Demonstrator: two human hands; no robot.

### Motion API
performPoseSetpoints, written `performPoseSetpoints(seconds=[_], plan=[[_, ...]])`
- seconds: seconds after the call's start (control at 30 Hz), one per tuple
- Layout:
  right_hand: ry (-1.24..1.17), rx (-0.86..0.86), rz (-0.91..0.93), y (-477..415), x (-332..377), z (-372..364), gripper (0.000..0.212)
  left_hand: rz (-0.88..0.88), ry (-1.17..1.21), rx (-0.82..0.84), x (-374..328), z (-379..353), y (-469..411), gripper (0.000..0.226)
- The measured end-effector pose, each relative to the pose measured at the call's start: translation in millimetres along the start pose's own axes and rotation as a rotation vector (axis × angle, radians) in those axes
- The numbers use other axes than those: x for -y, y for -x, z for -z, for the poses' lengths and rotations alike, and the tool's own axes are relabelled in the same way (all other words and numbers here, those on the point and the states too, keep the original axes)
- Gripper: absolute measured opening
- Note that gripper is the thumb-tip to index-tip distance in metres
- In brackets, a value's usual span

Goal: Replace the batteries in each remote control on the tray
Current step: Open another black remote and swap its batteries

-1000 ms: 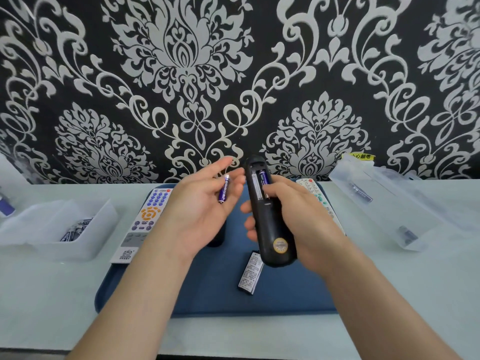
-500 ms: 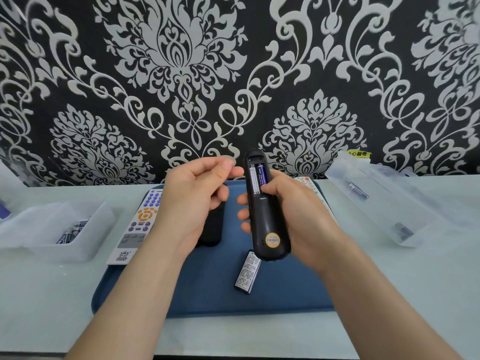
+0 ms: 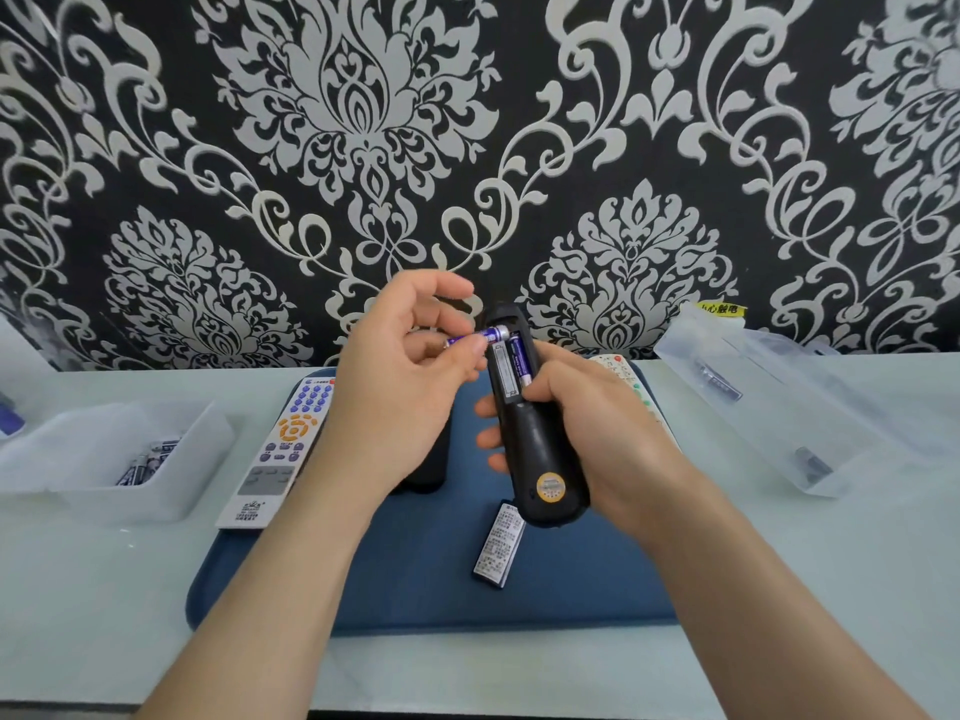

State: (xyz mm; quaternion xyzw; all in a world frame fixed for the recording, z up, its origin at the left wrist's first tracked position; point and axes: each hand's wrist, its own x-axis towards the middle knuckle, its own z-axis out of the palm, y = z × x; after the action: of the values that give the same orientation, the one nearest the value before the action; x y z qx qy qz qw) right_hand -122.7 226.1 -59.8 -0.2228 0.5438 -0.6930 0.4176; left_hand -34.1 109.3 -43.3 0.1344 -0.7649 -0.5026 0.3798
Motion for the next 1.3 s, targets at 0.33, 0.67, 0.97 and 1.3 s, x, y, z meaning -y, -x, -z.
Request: performPoseSetpoints(seconds=[0.33, 0.67, 0.97, 1.3], plan=[[0.256, -0.020, 0.063, 0.5, 0.7, -2.7, 0.039, -0.049, -0.209, -0.029, 7.0, -1.3, 0.1, 0.040], [0.210, -0.016, 0.108, 3.6, 3.3, -3.0, 0.037, -0.203, -0.365, -0.104, 10.3, -8.8, 1.6, 0.033], [0.190, -0.064, 0.119, 3.4, -1.9, -0.2, 0.030, -0.397, -0.717, 0.010, 12.7, -5.9, 3.4, 0.028], [0.260, -0.051, 0.192, 2.0, 1.5, 6.0, 0.026, 0.028, -0.206, -0.003, 12.2, -20.6, 10.9, 0.021]])
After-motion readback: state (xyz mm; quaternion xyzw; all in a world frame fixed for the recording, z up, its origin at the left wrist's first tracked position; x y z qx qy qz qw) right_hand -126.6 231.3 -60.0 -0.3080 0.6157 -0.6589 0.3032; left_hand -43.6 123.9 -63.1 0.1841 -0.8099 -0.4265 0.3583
